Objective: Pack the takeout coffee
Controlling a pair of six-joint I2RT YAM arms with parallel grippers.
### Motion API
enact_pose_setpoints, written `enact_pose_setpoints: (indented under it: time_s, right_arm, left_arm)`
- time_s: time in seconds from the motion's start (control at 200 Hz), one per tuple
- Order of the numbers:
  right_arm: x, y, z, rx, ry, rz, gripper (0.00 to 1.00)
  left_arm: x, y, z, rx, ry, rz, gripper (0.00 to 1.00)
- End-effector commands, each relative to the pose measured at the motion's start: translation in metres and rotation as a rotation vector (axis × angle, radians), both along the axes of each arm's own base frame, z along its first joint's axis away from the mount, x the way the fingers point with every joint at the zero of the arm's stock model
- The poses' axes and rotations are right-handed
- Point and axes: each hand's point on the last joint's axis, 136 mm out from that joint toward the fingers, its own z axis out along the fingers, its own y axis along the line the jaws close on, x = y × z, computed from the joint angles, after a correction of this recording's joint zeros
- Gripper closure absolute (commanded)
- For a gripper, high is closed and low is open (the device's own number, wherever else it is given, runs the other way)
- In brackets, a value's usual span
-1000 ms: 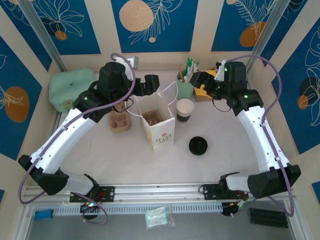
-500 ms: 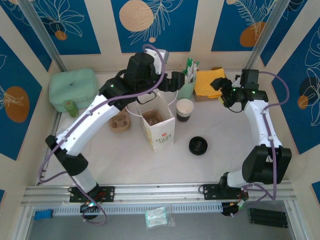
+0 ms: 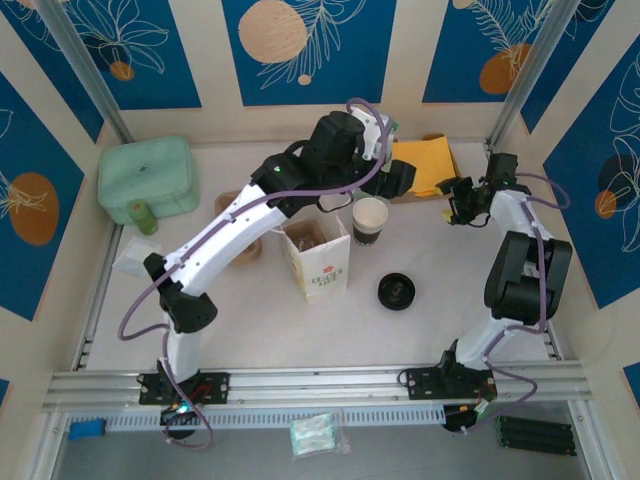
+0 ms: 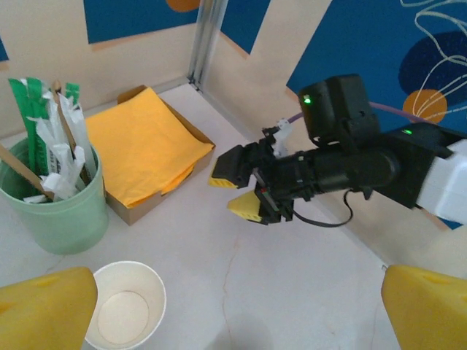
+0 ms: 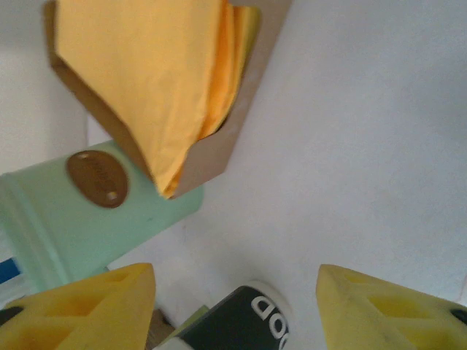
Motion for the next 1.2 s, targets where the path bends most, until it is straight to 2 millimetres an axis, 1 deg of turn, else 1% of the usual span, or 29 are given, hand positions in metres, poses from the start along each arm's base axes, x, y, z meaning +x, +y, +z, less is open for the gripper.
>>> enact_pose_setpoints:
  time_s: [0.0,0.145,0.225,0.43,0.625,0.825,0.965,1.195]
  right_arm:
    - [0.012,0.002,-0.005,0.044,-0.002,-0.001,0.44]
    - [0.025,0.000,-0.020,0.048,0.021,0.000,0.48]
    - [0.032,0.000,-0.024,0.050,0.026,0.001,0.49]
    - [0.049,0.002,-0.029,0.052,0.024,0.015,0.49]
    - [0.063,0.009,-0.035,0.067,0.025,0.028,0.55]
    - [0.070,0.016,-0.042,0.076,0.033,0.037,0.61]
    - [0.073,0.016,-0.045,0.083,0.036,0.036,0.65]
    - [0.080,0.018,-0.044,0.084,0.030,0.041,0.69]
  left_arm:
    - [-0.008,-0.007,0.004,0.010,-0.017,-0.040,0.01]
    - [-0.008,-0.013,-0.002,0.019,-0.014,-0.045,0.01]
    - [-0.008,-0.015,-0.004,0.020,-0.011,-0.047,0.01]
    - [-0.006,-0.017,-0.008,0.027,-0.005,-0.043,0.01]
    - [-0.005,-0.018,-0.012,0.032,0.002,-0.041,0.01]
    - [-0.005,-0.020,-0.013,0.031,0.008,-0.043,0.01]
    - [-0.006,-0.019,-0.012,0.029,0.008,-0.042,0.01]
    - [-0.006,-0.020,-0.013,0.028,0.013,-0.042,0.00]
